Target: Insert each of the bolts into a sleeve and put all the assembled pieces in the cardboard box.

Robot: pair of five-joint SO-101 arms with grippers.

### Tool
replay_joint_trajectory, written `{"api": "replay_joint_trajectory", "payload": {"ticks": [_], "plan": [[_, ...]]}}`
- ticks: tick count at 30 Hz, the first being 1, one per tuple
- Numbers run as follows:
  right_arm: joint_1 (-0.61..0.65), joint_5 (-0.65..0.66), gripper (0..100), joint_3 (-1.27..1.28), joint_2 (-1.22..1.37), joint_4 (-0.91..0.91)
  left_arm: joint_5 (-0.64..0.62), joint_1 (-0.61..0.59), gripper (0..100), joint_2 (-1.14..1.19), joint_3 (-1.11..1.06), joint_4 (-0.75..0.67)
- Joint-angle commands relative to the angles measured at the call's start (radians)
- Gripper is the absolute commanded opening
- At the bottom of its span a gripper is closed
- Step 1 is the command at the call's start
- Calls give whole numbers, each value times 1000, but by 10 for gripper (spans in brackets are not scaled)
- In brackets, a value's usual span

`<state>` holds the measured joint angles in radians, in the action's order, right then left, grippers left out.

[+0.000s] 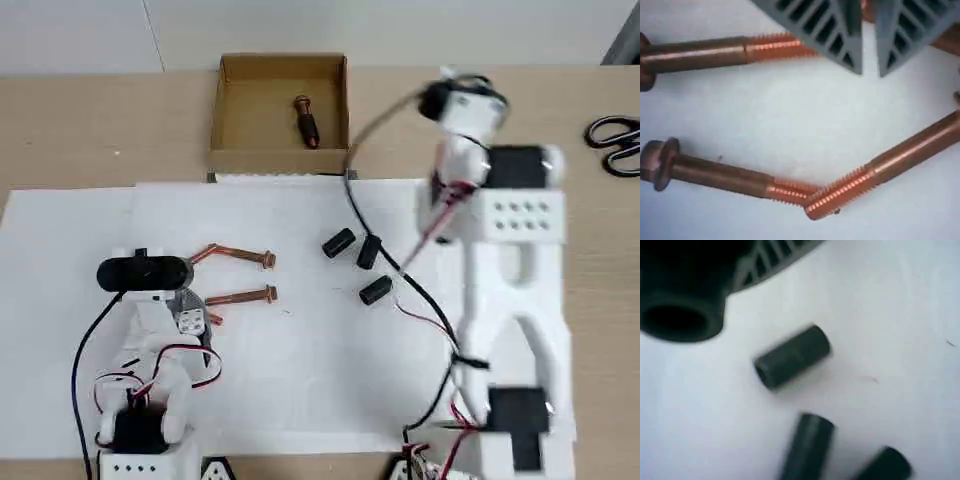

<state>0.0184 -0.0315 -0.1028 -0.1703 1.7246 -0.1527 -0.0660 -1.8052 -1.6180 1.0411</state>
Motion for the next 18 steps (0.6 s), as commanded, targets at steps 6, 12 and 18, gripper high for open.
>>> {"api": "replay_joint_trajectory", "payload": {"ticks": [6,12,18], "plan": [[-202,-9,6,298,-223,-35,2,25,8,78,352,91],[-295,-6,6,440,-321,-113,0,52,7,402,656,199],[-377,-6,5,569,-390,-153,6,52,6,827,1007,408]]}}
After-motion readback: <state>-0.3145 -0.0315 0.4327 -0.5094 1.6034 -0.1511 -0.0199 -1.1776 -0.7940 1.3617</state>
